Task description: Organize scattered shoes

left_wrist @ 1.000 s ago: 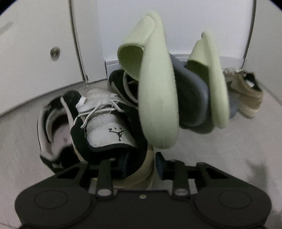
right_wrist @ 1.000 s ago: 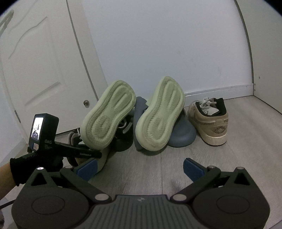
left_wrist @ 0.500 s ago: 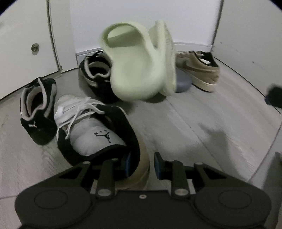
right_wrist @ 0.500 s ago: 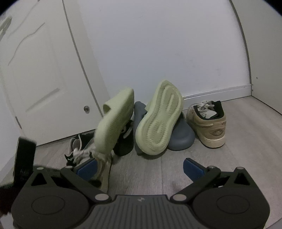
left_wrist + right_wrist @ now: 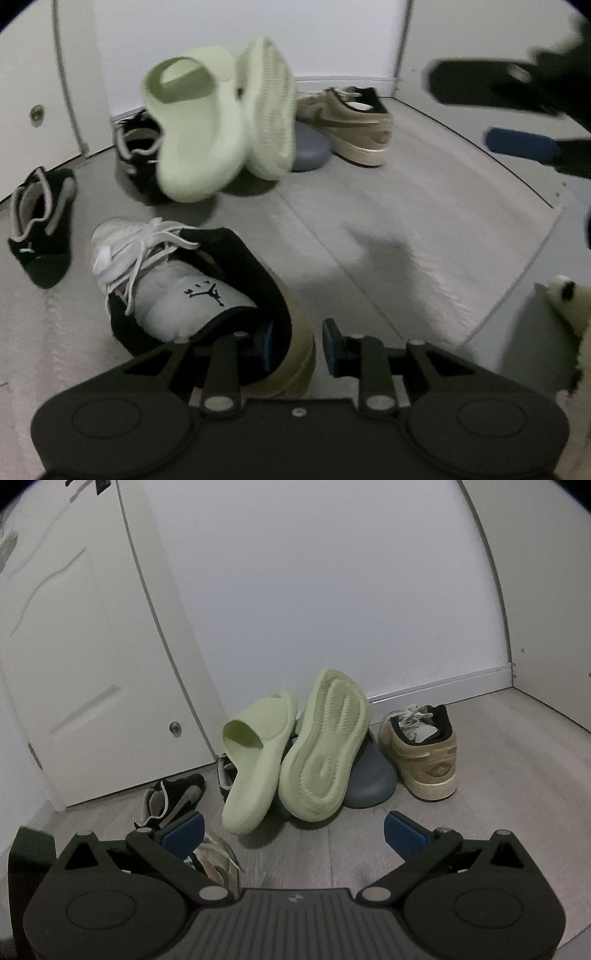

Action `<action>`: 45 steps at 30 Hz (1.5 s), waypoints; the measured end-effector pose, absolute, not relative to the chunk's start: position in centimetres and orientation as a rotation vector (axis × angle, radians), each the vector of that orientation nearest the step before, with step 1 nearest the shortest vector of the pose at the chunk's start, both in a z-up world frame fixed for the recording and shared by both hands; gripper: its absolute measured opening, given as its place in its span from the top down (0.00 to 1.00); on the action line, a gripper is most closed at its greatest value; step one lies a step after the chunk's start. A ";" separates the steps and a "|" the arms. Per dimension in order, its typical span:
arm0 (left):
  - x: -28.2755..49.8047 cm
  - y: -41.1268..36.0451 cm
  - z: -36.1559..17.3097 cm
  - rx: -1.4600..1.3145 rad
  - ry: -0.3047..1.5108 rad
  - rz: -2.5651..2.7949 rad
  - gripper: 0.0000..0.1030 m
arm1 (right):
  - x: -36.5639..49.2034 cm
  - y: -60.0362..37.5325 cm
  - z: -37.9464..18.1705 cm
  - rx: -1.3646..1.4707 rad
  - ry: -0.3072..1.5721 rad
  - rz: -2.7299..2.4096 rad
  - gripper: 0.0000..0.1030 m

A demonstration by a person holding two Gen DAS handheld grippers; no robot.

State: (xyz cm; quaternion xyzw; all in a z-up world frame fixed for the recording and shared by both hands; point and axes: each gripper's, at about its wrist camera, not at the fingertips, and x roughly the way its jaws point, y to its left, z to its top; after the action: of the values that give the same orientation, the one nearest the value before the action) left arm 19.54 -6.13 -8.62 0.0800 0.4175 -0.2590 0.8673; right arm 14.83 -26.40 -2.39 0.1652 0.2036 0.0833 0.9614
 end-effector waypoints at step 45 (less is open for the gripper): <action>17.7 -14.8 -3.7 0.155 0.564 -0.702 0.39 | 18.0 -38.0 -0.3 0.397 0.312 -0.200 0.00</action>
State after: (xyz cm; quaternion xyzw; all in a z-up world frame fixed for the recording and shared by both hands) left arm 17.65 -14.82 -3.70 0.0750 0.2722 -0.3391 0.8974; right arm 17.95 -38.02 -0.34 0.1961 0.1541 -0.0988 0.9633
